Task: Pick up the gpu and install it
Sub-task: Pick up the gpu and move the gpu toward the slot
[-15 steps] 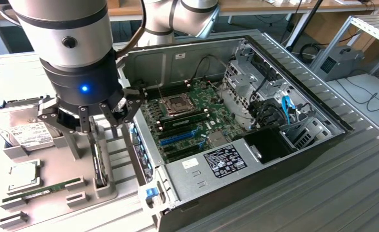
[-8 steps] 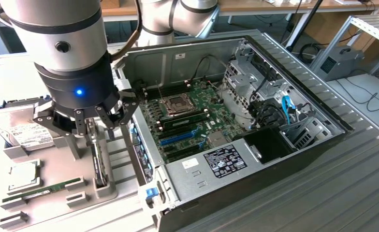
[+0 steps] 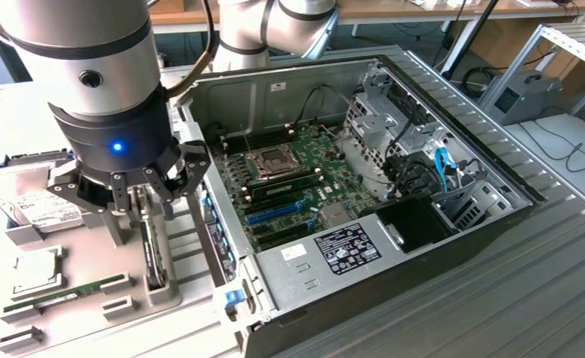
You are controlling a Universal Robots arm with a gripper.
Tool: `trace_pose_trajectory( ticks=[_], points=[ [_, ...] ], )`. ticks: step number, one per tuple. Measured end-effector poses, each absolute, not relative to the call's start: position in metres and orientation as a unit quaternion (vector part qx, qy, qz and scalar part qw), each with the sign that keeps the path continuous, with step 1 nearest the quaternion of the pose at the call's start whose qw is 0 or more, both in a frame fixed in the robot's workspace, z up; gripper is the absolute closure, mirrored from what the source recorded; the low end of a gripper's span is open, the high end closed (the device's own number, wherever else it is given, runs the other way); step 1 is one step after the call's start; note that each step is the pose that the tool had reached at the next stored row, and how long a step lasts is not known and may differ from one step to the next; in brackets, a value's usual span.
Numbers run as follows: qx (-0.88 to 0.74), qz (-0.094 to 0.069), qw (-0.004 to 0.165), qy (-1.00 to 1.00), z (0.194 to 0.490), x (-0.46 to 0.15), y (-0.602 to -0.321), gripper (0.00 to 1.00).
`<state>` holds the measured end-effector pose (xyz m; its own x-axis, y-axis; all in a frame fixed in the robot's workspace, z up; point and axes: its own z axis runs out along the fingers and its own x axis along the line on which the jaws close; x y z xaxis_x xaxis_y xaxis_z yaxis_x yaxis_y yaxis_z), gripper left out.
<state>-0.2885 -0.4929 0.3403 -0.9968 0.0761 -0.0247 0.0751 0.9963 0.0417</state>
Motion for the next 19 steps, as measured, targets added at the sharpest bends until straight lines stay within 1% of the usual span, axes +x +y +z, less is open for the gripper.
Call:
trace_pose_trajectory(
  ticks=[19],
  points=[
    [0.038, 0.02, 0.013, 0.999, 0.329, -0.296, -0.493, 0.58]
  ],
)
